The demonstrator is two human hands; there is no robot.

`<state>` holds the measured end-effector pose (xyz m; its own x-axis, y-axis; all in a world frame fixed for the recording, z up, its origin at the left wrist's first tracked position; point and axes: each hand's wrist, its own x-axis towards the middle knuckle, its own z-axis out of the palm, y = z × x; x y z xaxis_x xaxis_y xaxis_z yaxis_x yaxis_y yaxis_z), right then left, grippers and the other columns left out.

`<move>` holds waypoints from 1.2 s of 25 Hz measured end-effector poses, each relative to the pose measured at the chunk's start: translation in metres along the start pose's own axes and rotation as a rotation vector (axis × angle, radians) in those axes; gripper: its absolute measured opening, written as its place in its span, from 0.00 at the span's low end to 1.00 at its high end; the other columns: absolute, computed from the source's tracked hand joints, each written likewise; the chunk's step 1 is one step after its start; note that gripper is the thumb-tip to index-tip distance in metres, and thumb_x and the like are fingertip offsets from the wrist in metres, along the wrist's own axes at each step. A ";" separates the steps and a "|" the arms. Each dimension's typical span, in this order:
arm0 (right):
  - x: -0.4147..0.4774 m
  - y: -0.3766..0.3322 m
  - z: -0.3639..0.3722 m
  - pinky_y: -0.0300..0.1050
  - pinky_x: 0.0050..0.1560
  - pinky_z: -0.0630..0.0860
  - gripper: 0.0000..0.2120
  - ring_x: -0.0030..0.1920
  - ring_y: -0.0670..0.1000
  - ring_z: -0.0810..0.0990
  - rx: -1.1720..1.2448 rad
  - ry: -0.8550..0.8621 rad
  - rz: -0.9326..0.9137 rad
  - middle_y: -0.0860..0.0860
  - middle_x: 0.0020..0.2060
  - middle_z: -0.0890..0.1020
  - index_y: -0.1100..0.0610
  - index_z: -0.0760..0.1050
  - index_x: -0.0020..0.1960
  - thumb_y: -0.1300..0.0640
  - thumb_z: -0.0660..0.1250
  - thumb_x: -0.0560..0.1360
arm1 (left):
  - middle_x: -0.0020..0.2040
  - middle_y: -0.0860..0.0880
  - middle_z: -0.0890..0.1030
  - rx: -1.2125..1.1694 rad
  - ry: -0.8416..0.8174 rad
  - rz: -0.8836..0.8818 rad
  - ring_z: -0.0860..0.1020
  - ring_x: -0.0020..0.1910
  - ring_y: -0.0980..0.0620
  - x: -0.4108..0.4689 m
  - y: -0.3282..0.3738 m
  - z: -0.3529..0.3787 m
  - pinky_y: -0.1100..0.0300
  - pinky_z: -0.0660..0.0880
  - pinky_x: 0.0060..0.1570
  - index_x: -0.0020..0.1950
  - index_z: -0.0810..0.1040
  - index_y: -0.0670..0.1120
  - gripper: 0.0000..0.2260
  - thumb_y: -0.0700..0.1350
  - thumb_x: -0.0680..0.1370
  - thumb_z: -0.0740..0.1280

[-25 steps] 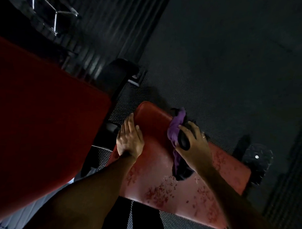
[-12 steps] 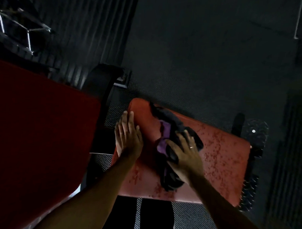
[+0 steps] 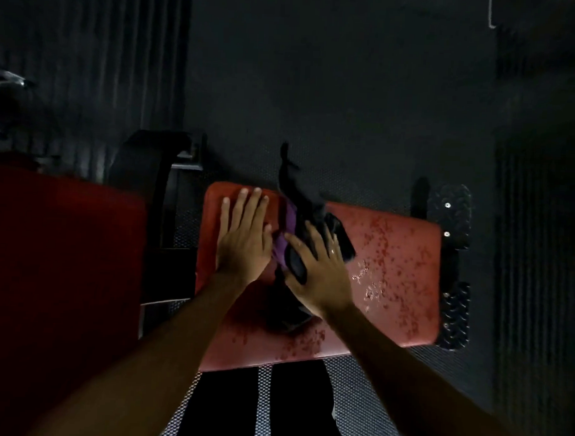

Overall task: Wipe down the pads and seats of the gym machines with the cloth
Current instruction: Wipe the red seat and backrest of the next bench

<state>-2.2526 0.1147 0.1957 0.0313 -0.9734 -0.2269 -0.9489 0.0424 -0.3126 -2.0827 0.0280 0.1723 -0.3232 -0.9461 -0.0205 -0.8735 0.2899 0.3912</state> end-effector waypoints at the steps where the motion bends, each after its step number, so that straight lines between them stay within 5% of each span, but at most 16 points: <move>1: -0.019 0.014 -0.002 0.65 0.78 0.57 0.33 0.80 0.60 0.56 -0.024 0.002 0.002 0.53 0.81 0.59 0.43 0.63 0.79 0.36 0.64 0.76 | 0.79 0.44 0.65 0.013 -0.049 0.024 0.58 0.79 0.45 0.005 0.005 0.001 0.42 0.51 0.78 0.77 0.66 0.41 0.25 0.49 0.82 0.54; 5: -0.005 0.059 -0.023 0.64 0.77 0.58 0.33 0.79 0.62 0.58 -0.070 0.096 0.264 0.56 0.80 0.58 0.43 0.68 0.75 0.30 0.62 0.75 | 0.80 0.44 0.62 0.074 -0.092 0.032 0.56 0.80 0.45 0.010 0.010 0.010 0.42 0.50 0.79 0.79 0.62 0.41 0.26 0.51 0.83 0.53; 10: 0.066 0.016 -0.025 0.63 0.78 0.59 0.34 0.79 0.63 0.55 0.143 0.105 0.469 0.57 0.81 0.55 0.51 0.65 0.77 0.36 0.65 0.76 | 0.78 0.40 0.65 0.079 -0.029 0.038 0.60 0.79 0.43 0.013 0.019 0.015 0.42 0.51 0.78 0.77 0.65 0.37 0.26 0.47 0.81 0.54; 14: 0.001 0.017 -0.015 0.61 0.78 0.58 0.36 0.79 0.60 0.56 0.067 0.084 0.278 0.57 0.79 0.61 0.53 0.62 0.79 0.36 0.63 0.78 | 0.77 0.40 0.66 0.077 -0.048 0.022 0.60 0.79 0.44 0.015 0.026 0.013 0.42 0.51 0.78 0.76 0.65 0.37 0.26 0.45 0.79 0.54; 17: -0.031 0.043 -0.016 0.67 0.74 0.63 0.36 0.77 0.62 0.60 -0.061 0.131 0.229 0.59 0.72 0.70 0.50 0.70 0.74 0.30 0.63 0.74 | 0.77 0.40 0.66 0.088 -0.054 0.046 0.60 0.79 0.44 0.015 0.024 0.013 0.42 0.51 0.78 0.76 0.65 0.37 0.26 0.45 0.79 0.55; 20: -0.004 0.054 -0.027 0.65 0.80 0.47 0.38 0.81 0.63 0.49 -0.063 0.122 0.257 0.63 0.78 0.59 0.51 0.70 0.73 0.27 0.64 0.72 | 0.77 0.40 0.66 0.107 -0.051 0.057 0.60 0.79 0.43 0.014 0.024 0.015 0.42 0.50 0.79 0.76 0.65 0.37 0.26 0.45 0.80 0.55; 22: 0.031 0.051 -0.034 0.62 0.81 0.46 0.41 0.81 0.61 0.48 0.059 0.097 0.311 0.62 0.80 0.57 0.54 0.65 0.76 0.31 0.67 0.73 | 0.77 0.40 0.65 0.114 -0.053 0.063 0.60 0.79 0.43 0.014 0.023 0.015 0.42 0.51 0.79 0.76 0.65 0.37 0.25 0.45 0.80 0.55; 26: 0.060 0.030 -0.036 0.54 0.77 0.61 0.31 0.73 0.57 0.69 0.130 0.125 0.338 0.54 0.65 0.76 0.57 0.73 0.69 0.37 0.69 0.74 | 0.78 0.40 0.65 0.129 -0.054 0.061 0.59 0.79 0.44 0.013 0.022 0.014 0.42 0.52 0.78 0.77 0.64 0.37 0.25 0.45 0.81 0.55; 28: 0.055 0.023 -0.055 0.53 0.64 0.75 0.25 0.61 0.55 0.78 0.173 0.189 0.412 0.51 0.55 0.80 0.55 0.77 0.59 0.36 0.68 0.74 | 0.78 0.41 0.64 0.131 -0.059 0.060 0.59 0.79 0.44 0.012 0.023 0.013 0.42 0.51 0.78 0.77 0.63 0.37 0.25 0.45 0.81 0.54; 30: 0.053 0.019 -0.076 0.53 0.54 0.78 0.24 0.50 0.55 0.80 0.238 0.156 0.539 0.49 0.46 0.81 0.53 0.75 0.53 0.32 0.64 0.75 | 0.79 0.40 0.63 0.136 -0.071 0.065 0.58 0.79 0.44 0.013 0.022 0.015 0.42 0.51 0.78 0.78 0.62 0.37 0.25 0.46 0.82 0.52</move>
<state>-2.2926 0.0467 0.2483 -0.4976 -0.8214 -0.2786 -0.7216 0.5703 -0.3926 -2.1113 0.0239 0.1669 -0.4011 -0.9137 -0.0660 -0.8897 0.3714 0.2654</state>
